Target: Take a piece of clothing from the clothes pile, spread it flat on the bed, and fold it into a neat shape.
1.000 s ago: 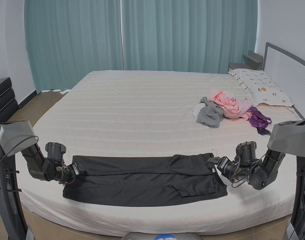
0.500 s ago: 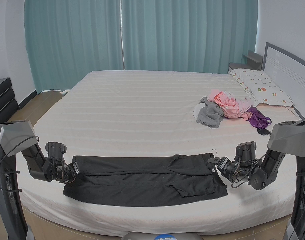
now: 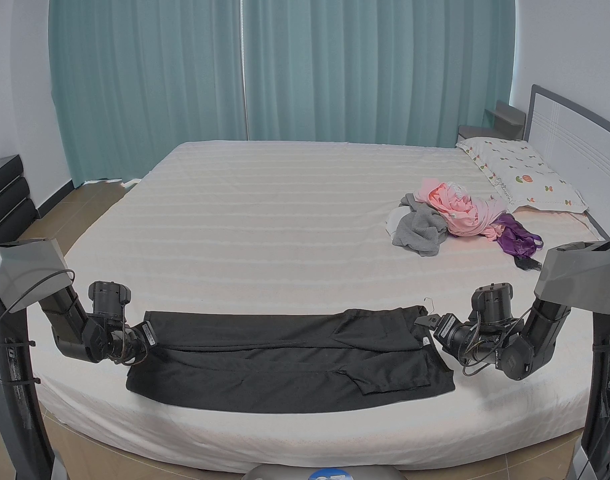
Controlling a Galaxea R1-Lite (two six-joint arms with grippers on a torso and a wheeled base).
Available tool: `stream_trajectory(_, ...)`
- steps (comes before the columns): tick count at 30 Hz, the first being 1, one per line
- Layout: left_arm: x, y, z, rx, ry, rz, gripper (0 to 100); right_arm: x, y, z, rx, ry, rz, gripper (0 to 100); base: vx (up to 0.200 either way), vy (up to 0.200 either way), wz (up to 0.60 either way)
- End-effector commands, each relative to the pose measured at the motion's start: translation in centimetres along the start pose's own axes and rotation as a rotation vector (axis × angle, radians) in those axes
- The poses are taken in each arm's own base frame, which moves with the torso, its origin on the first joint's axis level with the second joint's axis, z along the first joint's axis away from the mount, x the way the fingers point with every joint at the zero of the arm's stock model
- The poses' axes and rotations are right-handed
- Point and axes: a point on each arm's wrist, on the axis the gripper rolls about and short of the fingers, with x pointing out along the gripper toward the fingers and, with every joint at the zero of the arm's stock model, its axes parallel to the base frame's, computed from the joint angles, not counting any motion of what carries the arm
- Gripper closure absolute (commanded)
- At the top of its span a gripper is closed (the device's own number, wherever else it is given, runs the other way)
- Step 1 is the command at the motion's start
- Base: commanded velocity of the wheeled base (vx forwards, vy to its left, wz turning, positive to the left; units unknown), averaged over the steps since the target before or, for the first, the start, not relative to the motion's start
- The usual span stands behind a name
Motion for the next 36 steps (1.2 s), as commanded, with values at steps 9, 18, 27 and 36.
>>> stream_trajectory(9,-0.2,-0.1,0.2,-0.001,-0.008,-0.002,100,0.0,0.0,0.0,0.000,-0.002,0.001,0,-0.044,0.000,0.00)
stream_trajectory(18,-0.1,-0.3,0.5,-0.002,-0.018,-0.009,100,0.0,0.0,0.0,0.000,0.000,0.000,0,-0.089,0.000,0.00)
stream_trajectory(27,-0.1,-1.2,1.3,-0.047,-0.051,-0.033,100,0.0,0.0,0.1,0.001,-0.002,0.001,0,0.000,0.000,0.00)
stream_trajectory(36,-1.5,-2.6,1.6,-0.042,-0.068,-0.070,100,0.0,0.2,0.2,0.027,-0.006,0.007,0,0.000,-0.178,0.00)
